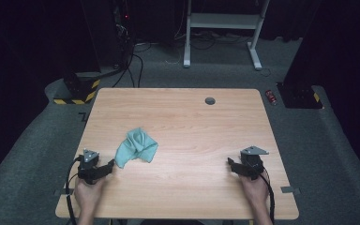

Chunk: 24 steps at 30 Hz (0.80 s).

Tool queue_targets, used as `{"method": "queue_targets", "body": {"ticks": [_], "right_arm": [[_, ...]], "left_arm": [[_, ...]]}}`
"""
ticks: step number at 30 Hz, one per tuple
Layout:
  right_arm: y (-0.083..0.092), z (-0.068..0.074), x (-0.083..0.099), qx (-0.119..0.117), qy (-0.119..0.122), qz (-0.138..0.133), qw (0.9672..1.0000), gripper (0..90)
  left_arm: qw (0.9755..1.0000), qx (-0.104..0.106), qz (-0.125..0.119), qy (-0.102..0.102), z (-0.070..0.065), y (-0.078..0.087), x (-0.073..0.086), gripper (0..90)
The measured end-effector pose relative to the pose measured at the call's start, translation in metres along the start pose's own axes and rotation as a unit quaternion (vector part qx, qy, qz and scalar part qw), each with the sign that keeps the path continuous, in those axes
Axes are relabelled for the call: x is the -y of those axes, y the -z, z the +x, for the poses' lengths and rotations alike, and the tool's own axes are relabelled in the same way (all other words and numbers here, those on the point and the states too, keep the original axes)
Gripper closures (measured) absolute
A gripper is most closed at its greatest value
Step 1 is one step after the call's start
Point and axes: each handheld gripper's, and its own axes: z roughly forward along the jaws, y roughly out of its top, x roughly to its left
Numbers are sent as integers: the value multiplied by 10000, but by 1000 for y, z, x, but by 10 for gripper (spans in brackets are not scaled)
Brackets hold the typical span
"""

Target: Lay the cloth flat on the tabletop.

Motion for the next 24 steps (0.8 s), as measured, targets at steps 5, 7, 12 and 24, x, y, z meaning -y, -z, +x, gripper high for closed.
{"method": "queue_targets", "body": {"ticks": [5, 7, 12, 24], "right_arm": [[0, 0, 0, -1, -2, 1, 10000, 360], [0, 0, 0, 4, -5, 2, 10000, 355], [0, 0, 0, 50, -61, 16, 10000, 346], [0, -1, 0, 47, -66, 11, 10000, 346]], "left_arm": [[10000, 3, 2, -1, 0, 0, 0, 313], [10000, 21, 12, 2, 0, 0, 0, 304], [10000, 54, 17, -34, -1, 0, 0, 279], [9998, 136, 69, -93, -3, -1, -1, 228]]}}
